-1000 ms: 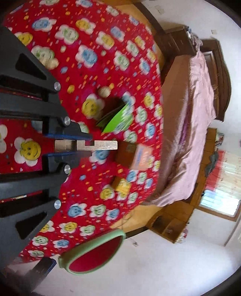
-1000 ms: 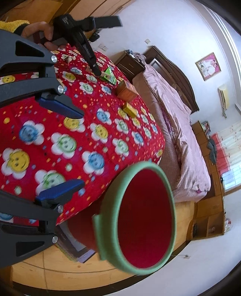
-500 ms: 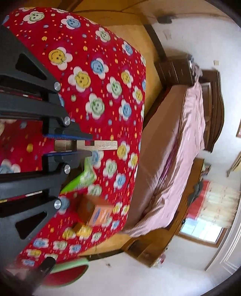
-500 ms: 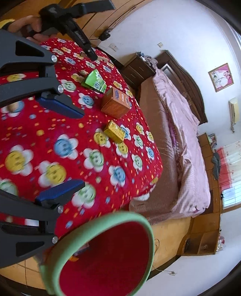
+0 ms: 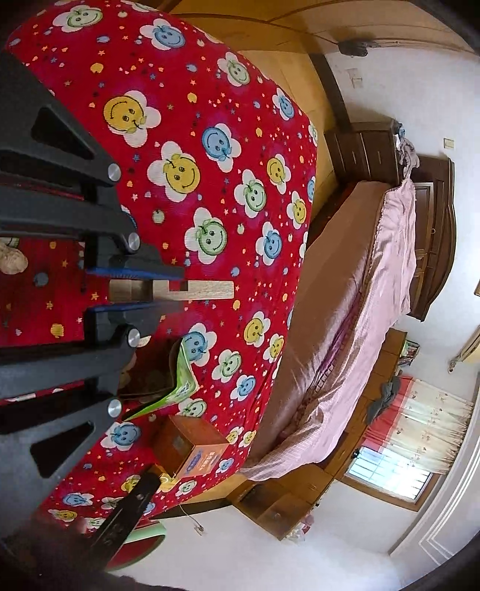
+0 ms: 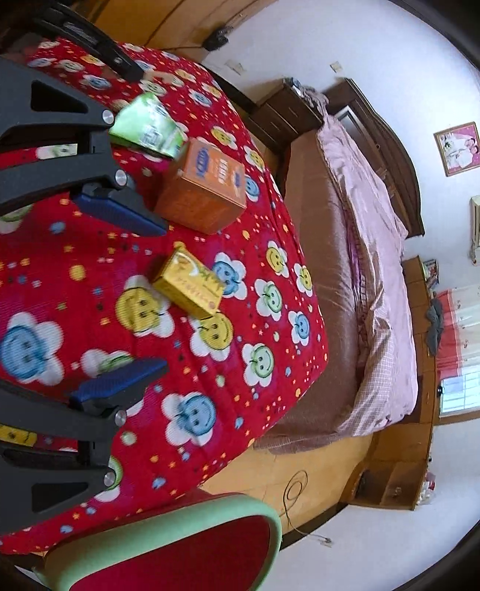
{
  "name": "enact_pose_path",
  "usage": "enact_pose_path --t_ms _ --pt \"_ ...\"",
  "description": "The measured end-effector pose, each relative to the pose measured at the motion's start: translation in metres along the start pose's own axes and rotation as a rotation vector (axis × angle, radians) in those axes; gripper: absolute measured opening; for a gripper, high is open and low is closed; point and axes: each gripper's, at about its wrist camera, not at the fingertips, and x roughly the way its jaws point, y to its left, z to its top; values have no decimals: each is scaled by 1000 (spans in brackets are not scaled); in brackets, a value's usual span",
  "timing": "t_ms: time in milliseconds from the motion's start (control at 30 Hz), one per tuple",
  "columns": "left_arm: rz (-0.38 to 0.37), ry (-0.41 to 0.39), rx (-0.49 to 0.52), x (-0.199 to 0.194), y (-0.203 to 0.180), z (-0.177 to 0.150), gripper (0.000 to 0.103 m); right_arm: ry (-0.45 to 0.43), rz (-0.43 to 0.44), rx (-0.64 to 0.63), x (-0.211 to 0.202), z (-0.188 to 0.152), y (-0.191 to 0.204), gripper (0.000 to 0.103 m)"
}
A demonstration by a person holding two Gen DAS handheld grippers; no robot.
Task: Collect trash
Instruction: 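Grasp the small yellow box with the right tool while the left tool holds the stick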
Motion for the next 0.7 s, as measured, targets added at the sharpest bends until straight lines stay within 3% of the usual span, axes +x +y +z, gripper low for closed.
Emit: enact_pose_path --t_ms 300,400,567,700 --pt "-19 8 -4 2 0 -2 10 -3 -33 10 15 9 9 70" --pt "-23 8 -4 2 0 -2 10 -8 -57 20 17 10 7 60" --pt "-25 9 -5 2 1 -2 10 -4 -85 42 16 12 -2 34" --pt "-25 7 -3 2 1 -2 10 12 -51 74 12 13 -13 32"
